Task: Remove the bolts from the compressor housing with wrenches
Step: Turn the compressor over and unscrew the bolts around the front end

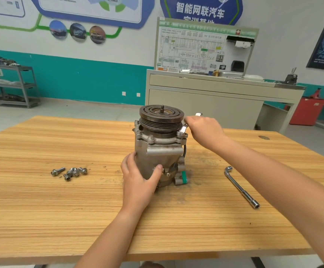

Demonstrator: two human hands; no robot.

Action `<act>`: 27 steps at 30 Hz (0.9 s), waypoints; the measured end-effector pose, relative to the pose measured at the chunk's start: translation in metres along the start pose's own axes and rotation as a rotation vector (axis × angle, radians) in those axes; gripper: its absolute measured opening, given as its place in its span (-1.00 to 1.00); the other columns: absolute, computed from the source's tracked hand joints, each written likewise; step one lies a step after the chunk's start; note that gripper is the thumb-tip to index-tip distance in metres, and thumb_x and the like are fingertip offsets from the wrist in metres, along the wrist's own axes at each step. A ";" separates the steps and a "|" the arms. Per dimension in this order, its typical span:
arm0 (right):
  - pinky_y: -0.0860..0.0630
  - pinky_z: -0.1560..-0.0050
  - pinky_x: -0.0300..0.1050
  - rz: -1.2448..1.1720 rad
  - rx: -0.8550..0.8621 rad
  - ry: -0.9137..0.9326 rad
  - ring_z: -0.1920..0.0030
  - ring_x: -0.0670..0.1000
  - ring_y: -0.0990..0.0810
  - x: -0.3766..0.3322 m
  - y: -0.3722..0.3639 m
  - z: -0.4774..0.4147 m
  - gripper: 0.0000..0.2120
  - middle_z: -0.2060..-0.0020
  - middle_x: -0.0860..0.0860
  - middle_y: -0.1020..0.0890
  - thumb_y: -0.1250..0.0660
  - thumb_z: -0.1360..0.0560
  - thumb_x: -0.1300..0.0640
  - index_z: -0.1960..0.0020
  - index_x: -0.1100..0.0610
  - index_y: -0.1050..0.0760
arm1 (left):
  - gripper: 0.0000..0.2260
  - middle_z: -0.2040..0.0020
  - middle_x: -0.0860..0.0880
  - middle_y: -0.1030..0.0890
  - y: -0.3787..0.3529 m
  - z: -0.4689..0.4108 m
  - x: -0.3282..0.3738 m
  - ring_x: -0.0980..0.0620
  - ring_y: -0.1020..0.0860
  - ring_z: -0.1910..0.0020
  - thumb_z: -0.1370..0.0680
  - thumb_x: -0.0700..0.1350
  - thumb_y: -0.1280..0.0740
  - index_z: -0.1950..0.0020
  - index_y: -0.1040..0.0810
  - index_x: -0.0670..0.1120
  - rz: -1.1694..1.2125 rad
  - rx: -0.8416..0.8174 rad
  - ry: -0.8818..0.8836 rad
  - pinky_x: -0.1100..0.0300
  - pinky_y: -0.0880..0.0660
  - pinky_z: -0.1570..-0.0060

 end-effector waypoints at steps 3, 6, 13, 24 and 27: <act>-0.49 0.17 0.01 -0.186 0.137 -0.081 0.08 0.18 -0.58 0.012 0.006 0.019 -0.62 0.04 0.14 -0.61 -0.09 -0.57 0.30 -0.37 0.15 -0.31 | -0.30 -0.41 0.02 -0.17 0.000 0.000 0.001 0.05 -0.29 -0.34 -0.43 0.07 -0.40 -0.47 -0.15 -0.03 0.003 -0.005 -0.002 -0.04 -0.37 -0.30; -0.49 0.37 0.03 -0.437 0.271 -0.237 0.37 0.18 -0.54 0.030 0.030 0.049 -0.53 0.35 0.17 -0.57 -0.08 -0.61 0.19 -0.49 0.15 -0.07 | -0.30 -0.40 0.02 -0.18 -0.001 0.000 0.000 0.05 -0.29 -0.34 -0.43 0.08 -0.39 -0.47 -0.15 -0.03 0.011 -0.006 0.006 -0.04 -0.36 -0.31; -0.32 0.34 -0.11 -0.179 0.131 -0.146 0.22 0.15 -0.52 0.009 0.070 0.097 -0.54 0.18 0.06 -0.55 -0.10 -0.59 0.19 -0.45 -0.07 -0.14 | -0.31 -0.39 0.03 -0.18 -0.001 -0.001 -0.001 0.04 -0.30 -0.32 -0.43 0.08 -0.40 -0.47 -0.15 -0.02 0.007 -0.005 0.011 -0.02 -0.36 -0.30; -0.12 0.50 -0.15 0.053 -0.108 -0.073 0.14 0.14 -0.50 -0.026 0.082 0.082 -0.47 0.35 -0.01 -0.25 -0.10 -0.48 0.38 -0.41 0.07 -0.20 | -0.32 -0.39 0.00 -0.20 0.000 -0.002 -0.002 0.04 -0.32 -0.30 -0.44 0.05 -0.41 -0.46 -0.18 -0.03 0.006 0.007 -0.007 0.06 -0.36 -0.27; -0.25 0.37 -0.16 0.110 -0.134 -0.012 0.19 0.11 -0.46 -0.047 0.086 0.082 -0.57 0.25 0.04 -0.38 -0.12 -0.49 0.37 -0.35 0.22 -0.24 | -0.33 -0.38 -0.01 -0.21 0.000 -0.002 -0.002 0.05 -0.31 -0.29 -0.44 0.03 -0.42 -0.45 -0.19 -0.04 0.008 0.019 -0.013 0.19 -0.31 -0.20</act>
Point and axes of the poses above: each hand's wrist, its own z-axis away from the middle knuckle, its own y-axis out of the back of the hand, x = y × z, the point moved 7 cm from there along -z, towards the middle knuckle
